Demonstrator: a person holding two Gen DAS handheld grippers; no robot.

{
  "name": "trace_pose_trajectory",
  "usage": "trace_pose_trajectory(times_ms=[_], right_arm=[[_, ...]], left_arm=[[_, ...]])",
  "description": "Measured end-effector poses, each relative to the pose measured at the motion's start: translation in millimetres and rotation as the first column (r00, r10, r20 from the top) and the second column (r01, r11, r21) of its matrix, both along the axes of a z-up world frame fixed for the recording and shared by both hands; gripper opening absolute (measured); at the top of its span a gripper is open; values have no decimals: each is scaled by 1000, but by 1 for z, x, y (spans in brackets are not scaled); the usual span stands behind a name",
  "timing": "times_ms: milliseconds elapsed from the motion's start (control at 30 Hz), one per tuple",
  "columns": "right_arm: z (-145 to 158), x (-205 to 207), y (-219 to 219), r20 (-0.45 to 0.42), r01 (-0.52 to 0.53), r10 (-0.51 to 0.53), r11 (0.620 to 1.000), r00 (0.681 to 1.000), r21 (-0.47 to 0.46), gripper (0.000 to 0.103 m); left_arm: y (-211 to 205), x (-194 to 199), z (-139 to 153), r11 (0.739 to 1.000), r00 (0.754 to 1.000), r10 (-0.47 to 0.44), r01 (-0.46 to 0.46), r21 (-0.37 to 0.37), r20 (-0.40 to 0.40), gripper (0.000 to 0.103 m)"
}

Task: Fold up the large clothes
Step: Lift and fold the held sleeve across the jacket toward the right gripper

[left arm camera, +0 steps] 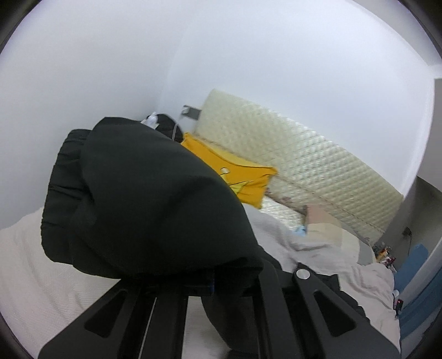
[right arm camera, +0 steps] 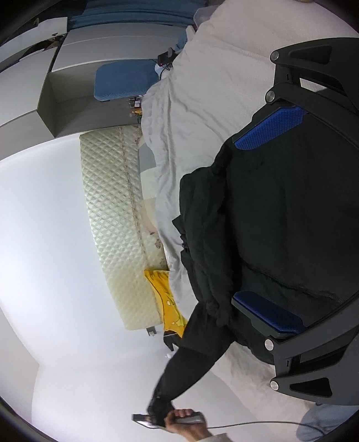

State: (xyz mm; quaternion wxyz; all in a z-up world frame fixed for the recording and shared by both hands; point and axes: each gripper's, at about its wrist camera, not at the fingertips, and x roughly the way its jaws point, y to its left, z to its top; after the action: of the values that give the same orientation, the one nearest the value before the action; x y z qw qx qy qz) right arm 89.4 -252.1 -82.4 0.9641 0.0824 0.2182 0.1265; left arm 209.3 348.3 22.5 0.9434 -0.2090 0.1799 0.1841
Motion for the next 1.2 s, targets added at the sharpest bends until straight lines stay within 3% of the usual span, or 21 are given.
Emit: trace_pose_trajectory(times_ms=[200, 533, 867, 1200], right_arm=[[4, -6, -19, 1, -11, 11, 999, 1000, 51, 103], [13, -16, -46, 36, -4, 0, 995, 999, 101, 103], [12, -14, -62, 42, 9, -15, 990, 999, 139, 103], [0, 0, -66, 12, 16, -17, 990, 1000, 139, 103]], left_arm=[[-68, 8, 30, 993, 996, -85, 83, 79, 16, 4], [-177, 31, 30, 966, 965, -254, 250, 65, 61, 4], [-290, 81, -14, 901, 914, -401, 405, 155, -57, 5], [-388, 109, -90, 816, 835, -520, 547, 185, -179, 6]])
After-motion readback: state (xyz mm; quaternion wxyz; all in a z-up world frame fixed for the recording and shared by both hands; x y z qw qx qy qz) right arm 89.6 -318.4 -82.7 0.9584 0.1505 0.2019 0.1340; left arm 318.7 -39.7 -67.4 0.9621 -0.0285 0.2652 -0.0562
